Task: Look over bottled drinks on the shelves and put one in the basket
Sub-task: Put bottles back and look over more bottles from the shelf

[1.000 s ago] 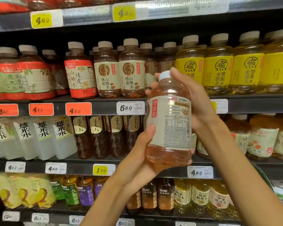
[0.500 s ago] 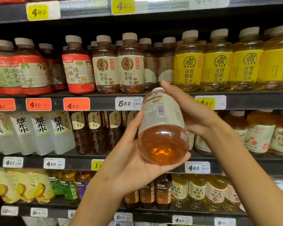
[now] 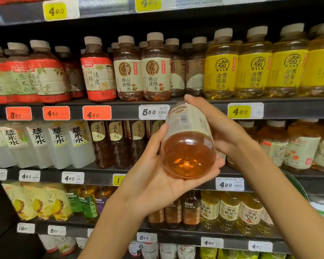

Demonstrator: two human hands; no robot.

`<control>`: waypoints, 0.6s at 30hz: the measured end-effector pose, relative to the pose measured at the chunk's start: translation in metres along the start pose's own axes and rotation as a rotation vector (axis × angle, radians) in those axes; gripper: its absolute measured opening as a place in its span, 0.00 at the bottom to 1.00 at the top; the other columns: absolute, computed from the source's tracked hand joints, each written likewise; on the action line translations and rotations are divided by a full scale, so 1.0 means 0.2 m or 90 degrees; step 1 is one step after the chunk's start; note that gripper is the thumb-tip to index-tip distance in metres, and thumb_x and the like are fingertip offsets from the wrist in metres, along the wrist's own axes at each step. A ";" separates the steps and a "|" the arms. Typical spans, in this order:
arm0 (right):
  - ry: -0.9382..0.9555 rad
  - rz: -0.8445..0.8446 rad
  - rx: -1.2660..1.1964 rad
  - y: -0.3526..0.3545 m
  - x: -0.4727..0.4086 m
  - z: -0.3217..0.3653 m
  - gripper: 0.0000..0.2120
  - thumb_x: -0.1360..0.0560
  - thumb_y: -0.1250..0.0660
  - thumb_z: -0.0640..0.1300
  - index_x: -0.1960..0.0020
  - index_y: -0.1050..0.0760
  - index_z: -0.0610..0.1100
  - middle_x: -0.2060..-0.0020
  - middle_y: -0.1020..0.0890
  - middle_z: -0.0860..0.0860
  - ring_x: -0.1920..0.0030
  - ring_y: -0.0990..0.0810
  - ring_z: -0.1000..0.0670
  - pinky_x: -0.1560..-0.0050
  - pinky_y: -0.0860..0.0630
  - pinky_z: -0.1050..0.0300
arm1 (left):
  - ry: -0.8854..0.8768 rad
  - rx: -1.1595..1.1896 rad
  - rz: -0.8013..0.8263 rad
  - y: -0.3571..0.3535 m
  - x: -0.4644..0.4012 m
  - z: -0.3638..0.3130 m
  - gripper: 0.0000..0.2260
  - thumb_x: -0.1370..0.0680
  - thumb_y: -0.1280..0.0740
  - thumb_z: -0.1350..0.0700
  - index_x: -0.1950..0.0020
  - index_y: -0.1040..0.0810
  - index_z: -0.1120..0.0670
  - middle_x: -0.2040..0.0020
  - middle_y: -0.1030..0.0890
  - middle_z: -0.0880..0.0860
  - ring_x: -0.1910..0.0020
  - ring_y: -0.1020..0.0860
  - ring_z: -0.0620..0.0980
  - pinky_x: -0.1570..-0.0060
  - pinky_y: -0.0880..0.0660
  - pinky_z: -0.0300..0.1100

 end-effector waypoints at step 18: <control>0.153 0.009 0.162 -0.05 0.12 0.20 0.20 0.23 0.41 0.59 0.40 0.24 0.48 0.52 0.14 0.51 0.51 0.15 0.53 0.58 0.20 0.61 | -0.264 -0.354 -0.070 0.01 0.00 -0.12 0.11 0.24 0.34 0.43 0.47 0.16 0.44 0.42 0.17 0.52 0.41 0.20 0.49 0.45 0.22 0.43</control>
Point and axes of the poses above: each hand's wrist, its own x-axis away from the middle knuckle, its own y-axis out of the back of the hand, z = x × y, the point moved 9 cm from there along -x, towards the middle knuckle
